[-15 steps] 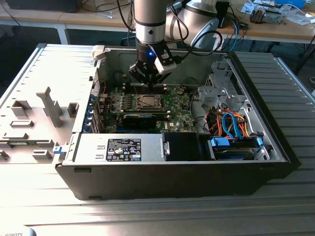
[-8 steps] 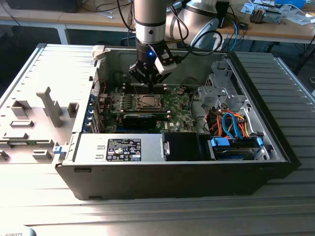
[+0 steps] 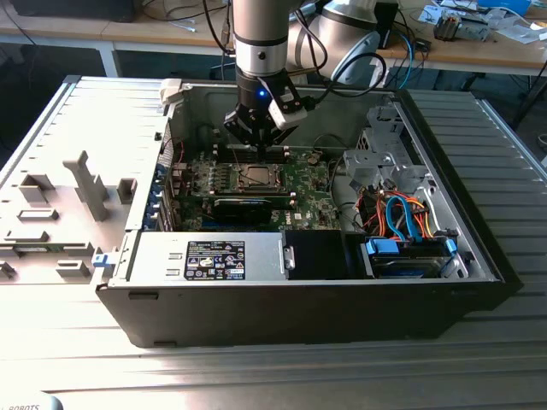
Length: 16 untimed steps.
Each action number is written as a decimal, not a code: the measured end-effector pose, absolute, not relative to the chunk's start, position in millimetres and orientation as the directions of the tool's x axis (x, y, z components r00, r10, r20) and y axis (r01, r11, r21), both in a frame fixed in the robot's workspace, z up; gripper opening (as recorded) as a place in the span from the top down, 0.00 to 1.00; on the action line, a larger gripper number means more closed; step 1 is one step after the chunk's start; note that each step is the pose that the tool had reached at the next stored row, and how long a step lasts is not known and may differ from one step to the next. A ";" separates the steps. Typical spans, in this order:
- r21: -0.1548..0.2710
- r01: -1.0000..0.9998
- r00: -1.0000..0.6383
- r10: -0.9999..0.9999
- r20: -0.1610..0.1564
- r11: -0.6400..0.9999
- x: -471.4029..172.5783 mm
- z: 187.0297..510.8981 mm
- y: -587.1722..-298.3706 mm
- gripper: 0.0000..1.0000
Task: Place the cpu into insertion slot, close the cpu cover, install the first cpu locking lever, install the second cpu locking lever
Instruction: 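Install the first cpu locking lever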
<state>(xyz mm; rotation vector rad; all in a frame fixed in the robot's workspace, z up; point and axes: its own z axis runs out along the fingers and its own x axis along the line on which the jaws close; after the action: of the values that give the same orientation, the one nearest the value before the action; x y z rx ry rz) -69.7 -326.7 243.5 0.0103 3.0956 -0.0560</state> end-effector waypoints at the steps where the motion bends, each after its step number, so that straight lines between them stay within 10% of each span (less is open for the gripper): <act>1: -0.036 0.007 -0.999 0.005 -0.046 0.999 -69.7 243.5 -326.7 0.89; 16: -0.036 -0.004 -0.999 -0.006 -0.046 0.999 -69.7 243.5 -326.7 0.89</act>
<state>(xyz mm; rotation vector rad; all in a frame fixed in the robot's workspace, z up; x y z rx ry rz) -69.7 -326.7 243.5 -0.0078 3.0954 -0.0557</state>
